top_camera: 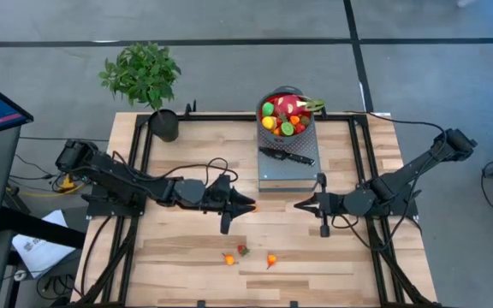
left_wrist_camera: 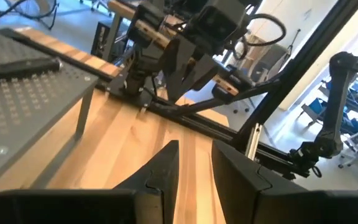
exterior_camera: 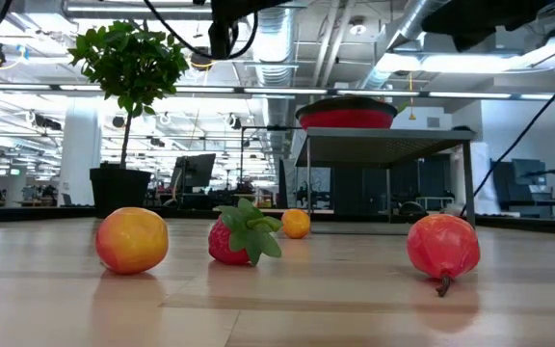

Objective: Pick & Place Fruit
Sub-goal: Put the yellow pear into the red colander on the shelf

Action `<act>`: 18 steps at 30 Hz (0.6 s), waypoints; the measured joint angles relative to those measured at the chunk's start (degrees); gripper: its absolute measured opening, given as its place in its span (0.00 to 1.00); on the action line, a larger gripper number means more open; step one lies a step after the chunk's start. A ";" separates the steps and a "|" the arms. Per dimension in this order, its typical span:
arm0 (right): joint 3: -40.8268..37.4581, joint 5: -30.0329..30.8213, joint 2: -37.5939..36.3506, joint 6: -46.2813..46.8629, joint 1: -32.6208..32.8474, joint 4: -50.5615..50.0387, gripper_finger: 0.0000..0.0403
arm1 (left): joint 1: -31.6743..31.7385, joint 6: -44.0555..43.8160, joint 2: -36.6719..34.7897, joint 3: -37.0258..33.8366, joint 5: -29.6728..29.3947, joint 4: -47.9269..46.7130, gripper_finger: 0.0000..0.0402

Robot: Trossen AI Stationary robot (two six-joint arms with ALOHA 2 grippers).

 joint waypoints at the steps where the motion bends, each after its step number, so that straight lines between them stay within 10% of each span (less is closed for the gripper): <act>1: 0.00 -0.01 0.02 -0.09 0.00 -0.04 0.00 | 0.00 -0.58 0.00 -0.24 -0.04 -0.06 0.22; 18: 0.00 -0.02 -0.20 -0.12 0.07 -0.30 0.00 | -9.73 -10.43 0.90 -0.97 -20.87 0.20 0.22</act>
